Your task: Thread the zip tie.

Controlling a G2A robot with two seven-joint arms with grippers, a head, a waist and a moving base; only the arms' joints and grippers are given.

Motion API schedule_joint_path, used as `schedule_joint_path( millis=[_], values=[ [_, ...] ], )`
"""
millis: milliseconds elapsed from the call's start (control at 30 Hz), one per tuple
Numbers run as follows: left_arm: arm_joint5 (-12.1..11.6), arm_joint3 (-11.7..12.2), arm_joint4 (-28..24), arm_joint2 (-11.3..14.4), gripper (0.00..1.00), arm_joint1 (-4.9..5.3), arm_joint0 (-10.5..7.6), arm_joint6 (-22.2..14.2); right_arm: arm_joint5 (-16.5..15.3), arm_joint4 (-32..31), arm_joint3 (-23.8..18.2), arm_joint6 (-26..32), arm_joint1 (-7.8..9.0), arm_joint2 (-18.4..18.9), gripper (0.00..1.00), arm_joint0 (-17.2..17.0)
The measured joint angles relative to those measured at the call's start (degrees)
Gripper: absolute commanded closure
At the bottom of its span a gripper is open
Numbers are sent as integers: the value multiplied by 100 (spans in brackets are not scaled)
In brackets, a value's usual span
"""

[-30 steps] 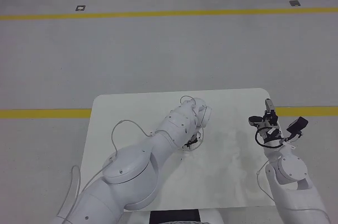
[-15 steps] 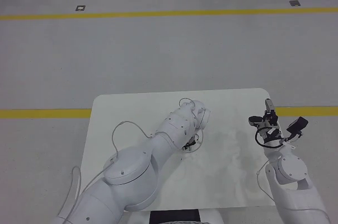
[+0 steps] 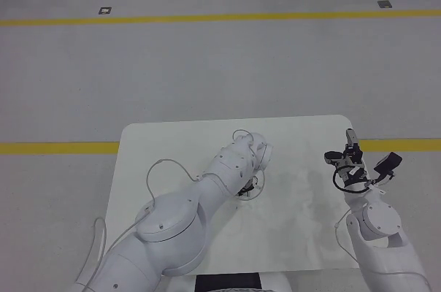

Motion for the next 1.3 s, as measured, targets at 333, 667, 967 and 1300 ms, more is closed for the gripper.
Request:
schedule_joint_path(
  millis=[333,667,967,1300],
  values=[
    [0,59,-132,67,80,-4,-21,85,0,0,0,0,0,0,0,0],
    [0,123,-150,206,80,-22,-1,247,0,0,0,0,0,0,0,0],
    [0,161,-263,295,80,-36,-37,517,0,0,0,0,0,0,0,0],
    [0,99,-380,350,79,-47,-39,771,0,0,0,0,0,0,0,0]
  ],
)
